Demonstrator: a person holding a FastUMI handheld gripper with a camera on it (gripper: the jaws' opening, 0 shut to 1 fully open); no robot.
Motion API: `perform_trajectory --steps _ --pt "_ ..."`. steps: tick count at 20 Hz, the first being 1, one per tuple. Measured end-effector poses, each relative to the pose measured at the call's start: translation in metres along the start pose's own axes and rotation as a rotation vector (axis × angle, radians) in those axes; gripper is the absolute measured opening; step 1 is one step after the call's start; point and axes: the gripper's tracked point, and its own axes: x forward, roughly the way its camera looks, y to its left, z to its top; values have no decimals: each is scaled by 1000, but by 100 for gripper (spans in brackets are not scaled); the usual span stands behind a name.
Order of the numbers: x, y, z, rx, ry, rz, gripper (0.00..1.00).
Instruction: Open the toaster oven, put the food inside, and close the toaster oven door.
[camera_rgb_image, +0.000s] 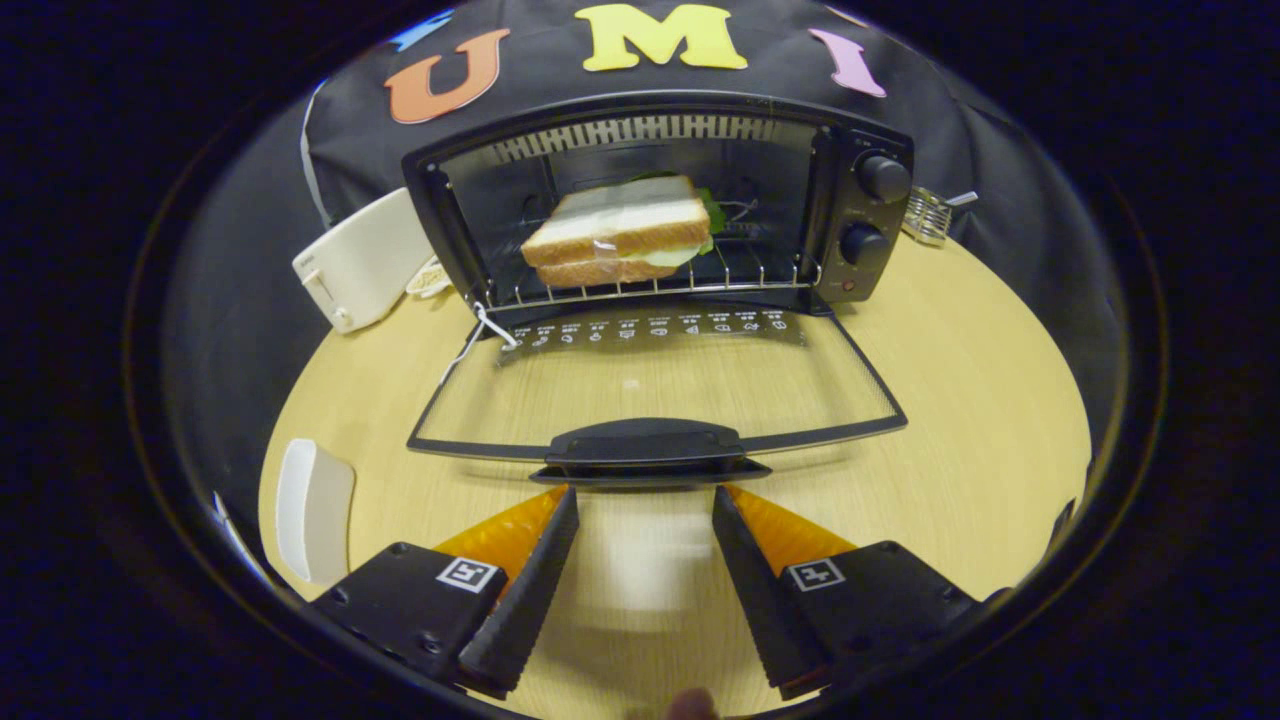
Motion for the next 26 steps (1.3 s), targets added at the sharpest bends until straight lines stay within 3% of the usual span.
perform_trajectory --steps 6,13,19,26 --pt "-40 6 34 -34 -128 -13 90" --pt "-87 20 110 -150 -333 1 90" --pt "-183 45 193 -191 -542 53 91" --pt "-304 53 226 -140 -693 99 100"
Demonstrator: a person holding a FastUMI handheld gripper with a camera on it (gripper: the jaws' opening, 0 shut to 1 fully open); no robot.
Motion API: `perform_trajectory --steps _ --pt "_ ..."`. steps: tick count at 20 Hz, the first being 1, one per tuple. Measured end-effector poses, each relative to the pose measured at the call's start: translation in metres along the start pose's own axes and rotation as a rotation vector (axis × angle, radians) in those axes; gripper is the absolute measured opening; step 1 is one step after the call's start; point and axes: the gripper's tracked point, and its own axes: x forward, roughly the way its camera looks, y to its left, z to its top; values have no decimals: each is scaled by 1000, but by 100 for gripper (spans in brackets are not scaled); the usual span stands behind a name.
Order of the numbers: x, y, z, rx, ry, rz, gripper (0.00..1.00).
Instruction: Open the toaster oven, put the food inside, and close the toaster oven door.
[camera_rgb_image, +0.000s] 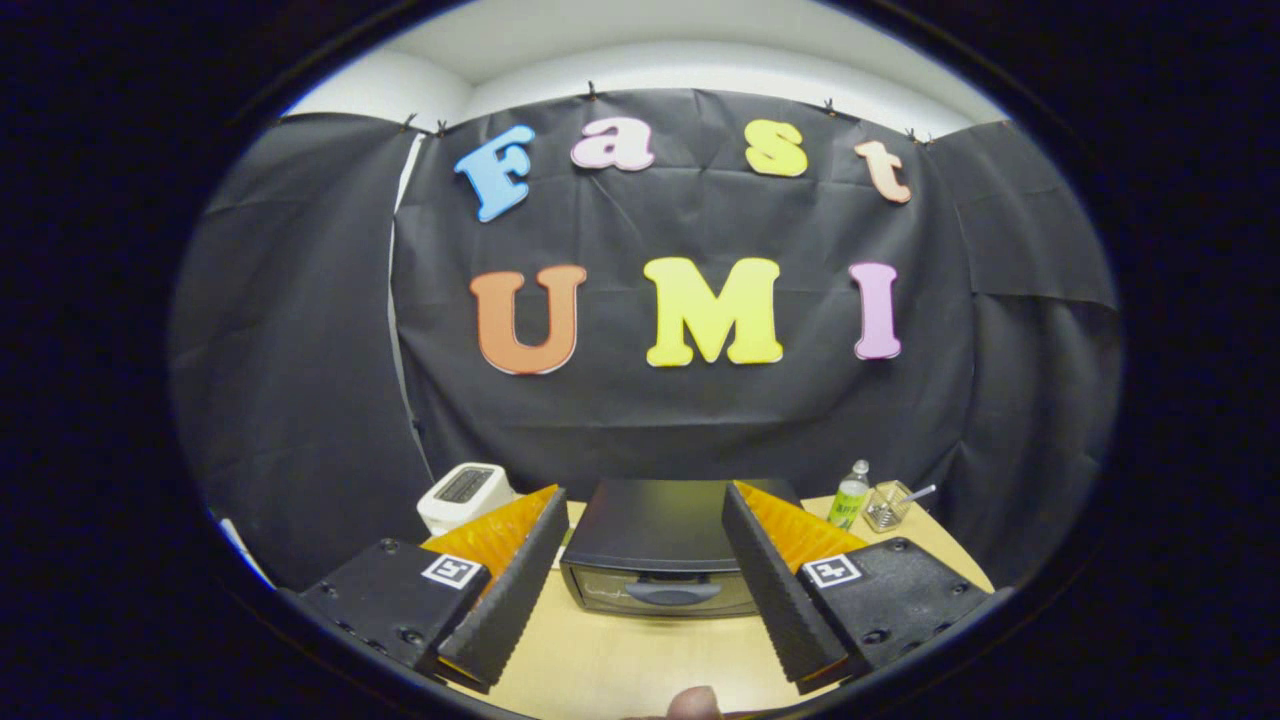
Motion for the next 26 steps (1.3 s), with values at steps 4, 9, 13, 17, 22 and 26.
perform_trajectory --steps 4,9,13,17,22,26 --pt "-47 0 34 4 -51 -8 100" --pt "-98 -8 38 15 -68 -32 100" --pt "-135 -18 39 35 -100 -63 100" --pt "-149 -15 28 42 -89 -58 100" --pt "-152 -9 18 32 -70 -48 100" --pt "-153 -3 18 32 -67 -45 100"
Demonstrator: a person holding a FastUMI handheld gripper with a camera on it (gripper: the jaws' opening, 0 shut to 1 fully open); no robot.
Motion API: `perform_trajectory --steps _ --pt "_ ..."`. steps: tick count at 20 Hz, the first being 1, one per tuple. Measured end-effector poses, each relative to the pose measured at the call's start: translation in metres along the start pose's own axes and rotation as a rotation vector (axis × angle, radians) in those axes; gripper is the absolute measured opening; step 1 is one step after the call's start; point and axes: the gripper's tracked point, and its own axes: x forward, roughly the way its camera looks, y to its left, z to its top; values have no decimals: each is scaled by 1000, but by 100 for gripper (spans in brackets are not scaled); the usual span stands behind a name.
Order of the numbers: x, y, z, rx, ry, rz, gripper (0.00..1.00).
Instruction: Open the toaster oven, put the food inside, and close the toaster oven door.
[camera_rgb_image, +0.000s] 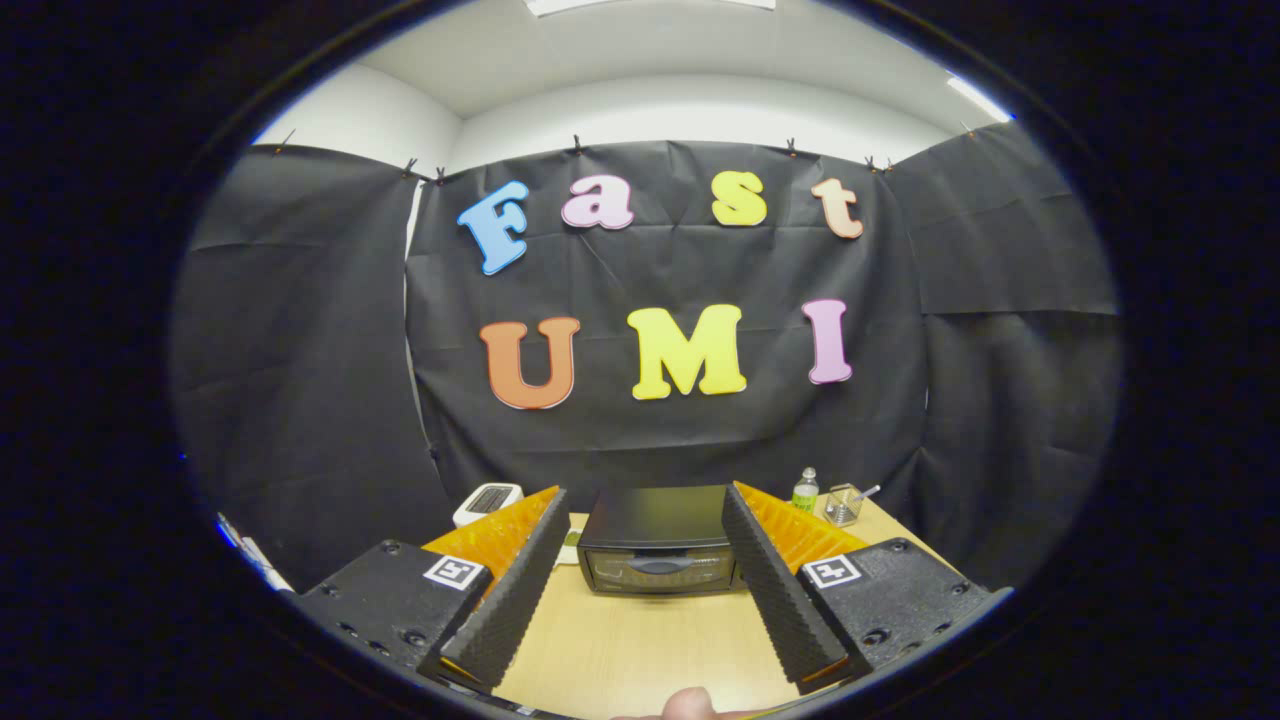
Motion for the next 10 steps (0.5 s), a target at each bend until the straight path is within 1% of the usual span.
perform_trajectory --steps 10 --pt "-2 11 6 2 -23 21 100"
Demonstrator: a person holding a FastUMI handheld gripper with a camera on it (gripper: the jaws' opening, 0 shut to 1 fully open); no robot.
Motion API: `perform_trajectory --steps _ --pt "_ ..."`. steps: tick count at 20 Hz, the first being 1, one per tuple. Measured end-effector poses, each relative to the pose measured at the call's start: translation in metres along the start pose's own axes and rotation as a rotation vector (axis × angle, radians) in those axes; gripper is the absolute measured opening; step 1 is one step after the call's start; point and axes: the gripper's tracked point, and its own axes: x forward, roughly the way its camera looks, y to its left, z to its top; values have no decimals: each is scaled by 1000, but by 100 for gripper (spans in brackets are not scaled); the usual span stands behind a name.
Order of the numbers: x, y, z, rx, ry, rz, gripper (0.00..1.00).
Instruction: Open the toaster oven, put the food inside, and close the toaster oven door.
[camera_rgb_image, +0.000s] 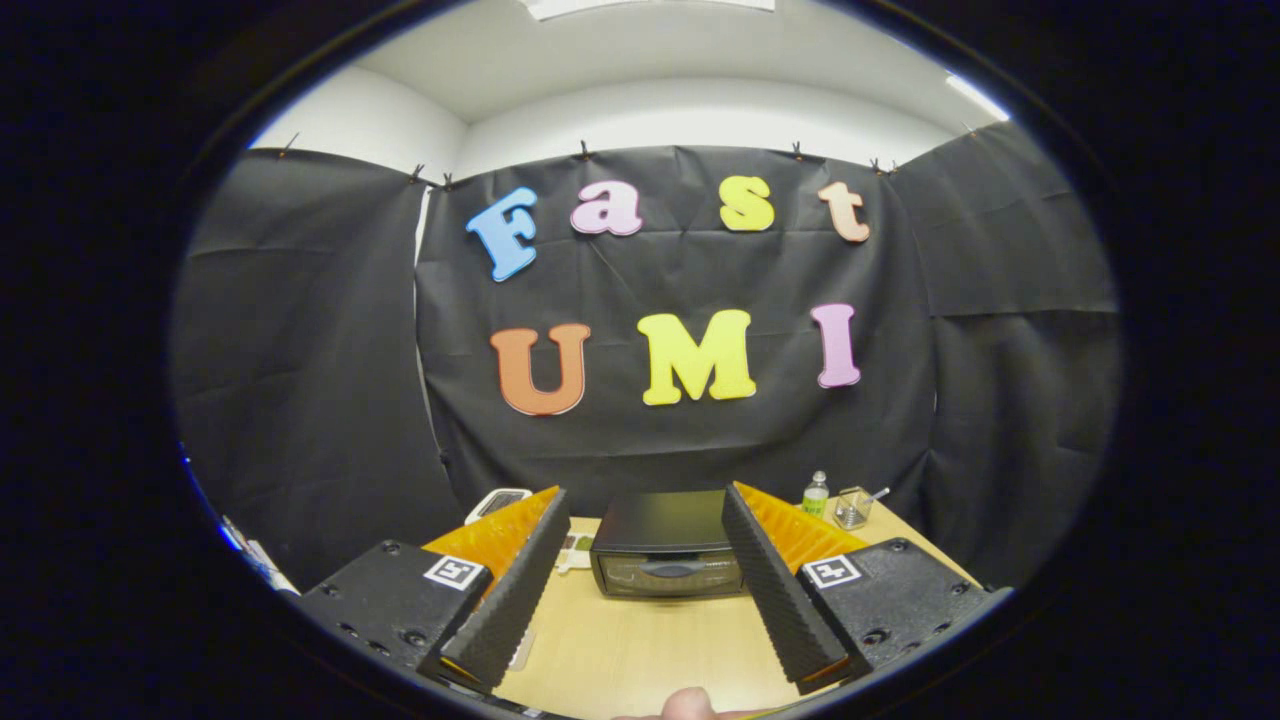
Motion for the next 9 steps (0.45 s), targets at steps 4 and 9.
perform_trajectory --steps 4,9 --pt "-1 -2 1 17 5 -2 100" --pt "0 -8 1 6 8 -10 100"
